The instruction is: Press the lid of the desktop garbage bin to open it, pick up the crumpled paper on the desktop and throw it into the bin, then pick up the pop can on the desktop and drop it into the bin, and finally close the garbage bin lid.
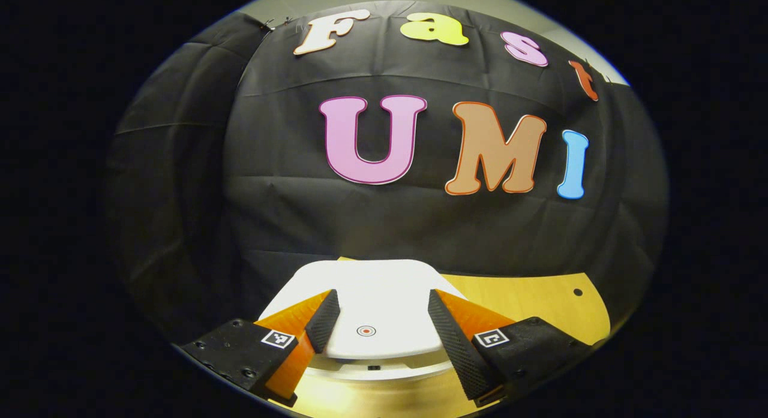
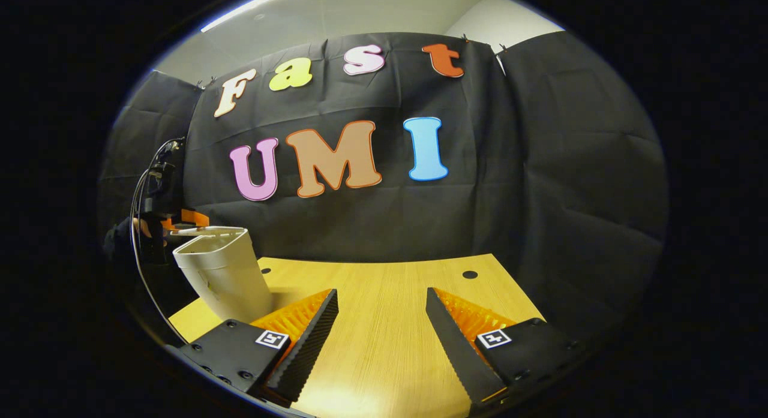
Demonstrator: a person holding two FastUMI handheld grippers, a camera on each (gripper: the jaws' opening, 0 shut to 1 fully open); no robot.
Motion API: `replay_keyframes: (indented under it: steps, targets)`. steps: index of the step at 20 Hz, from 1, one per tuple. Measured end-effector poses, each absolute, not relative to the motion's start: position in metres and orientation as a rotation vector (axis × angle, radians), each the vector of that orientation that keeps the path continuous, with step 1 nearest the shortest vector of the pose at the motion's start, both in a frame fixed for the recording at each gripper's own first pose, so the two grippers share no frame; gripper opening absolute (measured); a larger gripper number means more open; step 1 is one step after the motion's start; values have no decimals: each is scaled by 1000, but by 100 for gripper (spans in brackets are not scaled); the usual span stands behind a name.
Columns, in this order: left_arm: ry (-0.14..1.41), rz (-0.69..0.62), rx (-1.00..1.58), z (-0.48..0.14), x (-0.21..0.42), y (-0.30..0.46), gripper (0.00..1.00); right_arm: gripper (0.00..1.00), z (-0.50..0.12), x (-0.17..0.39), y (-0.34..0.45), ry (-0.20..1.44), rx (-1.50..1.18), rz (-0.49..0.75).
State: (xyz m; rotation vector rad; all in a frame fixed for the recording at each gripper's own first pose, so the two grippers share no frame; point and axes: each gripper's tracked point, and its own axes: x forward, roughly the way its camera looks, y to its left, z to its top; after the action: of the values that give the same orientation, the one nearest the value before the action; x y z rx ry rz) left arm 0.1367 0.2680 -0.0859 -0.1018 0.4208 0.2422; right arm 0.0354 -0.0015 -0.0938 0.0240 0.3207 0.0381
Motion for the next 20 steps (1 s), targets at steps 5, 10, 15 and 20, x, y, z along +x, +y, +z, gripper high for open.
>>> replay_keyframes:
  steps: [5, 10, 15, 20]
  targets:
    - [461, 245, -99, -109, 128, 263, 94, 98, -101, 41, 3, 347, 7, 52]
    - [371, 244, -119, -116, 121, 260, 96, 98, -124, 42, 1, 397, 13, 54]
    - [237, 173, -52, -108, 122, 255, 95, 96, -134, 36, 16, 444, 51, 83]
    - [88, 124, -156, -52, 106, 222, 94, 96, -71, 50, 24, 277, 8, 88]
